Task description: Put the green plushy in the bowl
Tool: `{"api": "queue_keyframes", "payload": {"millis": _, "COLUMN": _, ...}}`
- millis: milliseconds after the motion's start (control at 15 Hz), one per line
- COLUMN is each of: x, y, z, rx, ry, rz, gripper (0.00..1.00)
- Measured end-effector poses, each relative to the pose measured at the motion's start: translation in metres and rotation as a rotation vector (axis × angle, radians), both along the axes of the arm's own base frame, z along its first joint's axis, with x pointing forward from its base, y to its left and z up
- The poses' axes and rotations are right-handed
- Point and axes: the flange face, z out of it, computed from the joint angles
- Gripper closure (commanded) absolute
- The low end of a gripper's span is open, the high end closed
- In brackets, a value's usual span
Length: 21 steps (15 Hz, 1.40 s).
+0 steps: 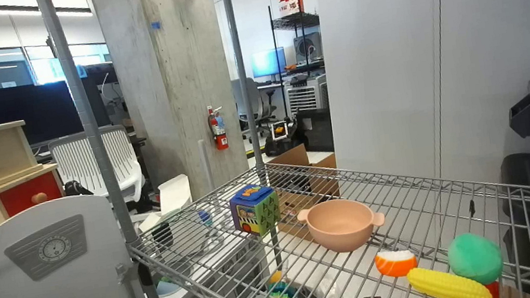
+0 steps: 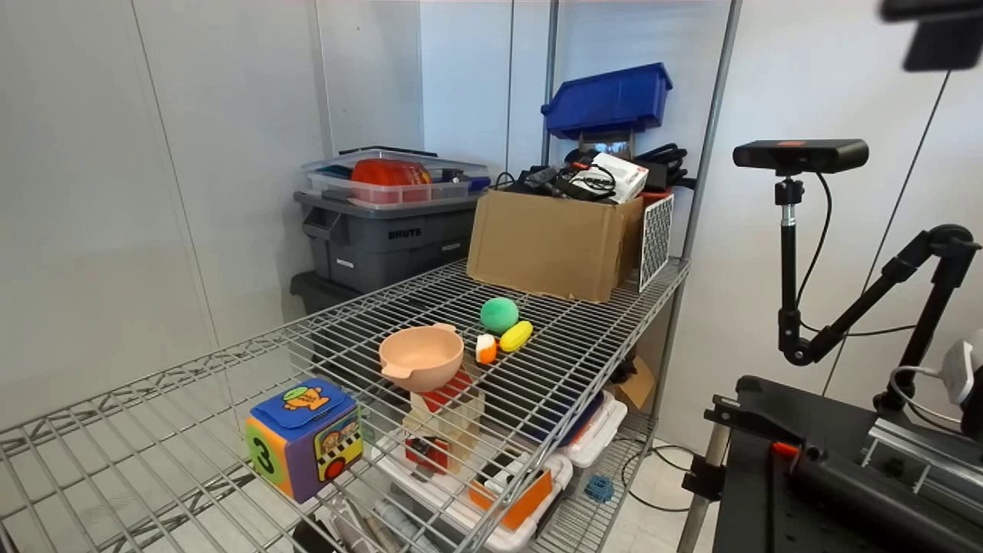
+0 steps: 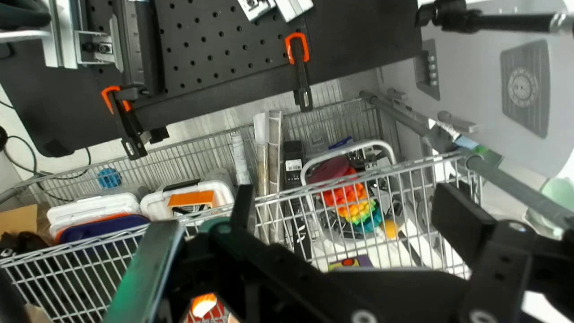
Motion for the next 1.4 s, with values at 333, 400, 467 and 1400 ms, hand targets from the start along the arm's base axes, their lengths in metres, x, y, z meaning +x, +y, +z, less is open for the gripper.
{"api": "queue_keyframes", "payload": {"millis": 333, "x": 0.093, "y": -0.059, "z": 0.012, "rx": 0.058, "ry": -0.119, "rz": -0.128, "gripper": 0.0}}
{"api": "queue_keyframes", "payload": {"millis": 400, "x": 0.113, "y": -0.067, "z": 0.007, "rx": 0.055, "ry": -0.139, "rz": -0.148, "gripper": 0.0}}
{"api": "queue_keyframes", "payload": {"millis": 467, "x": 0.134, "y": -0.074, "z": -0.002, "rx": 0.046, "ry": -0.161, "rz": -0.169, "gripper": 0.0}}
{"api": "queue_keyframes", "payload": {"millis": 1400, "x": 0.319, "y": -0.331, "z": -0.112, "rx": -0.011, "ry": -0.212, "rz": -0.823, "gripper": 0.0}}
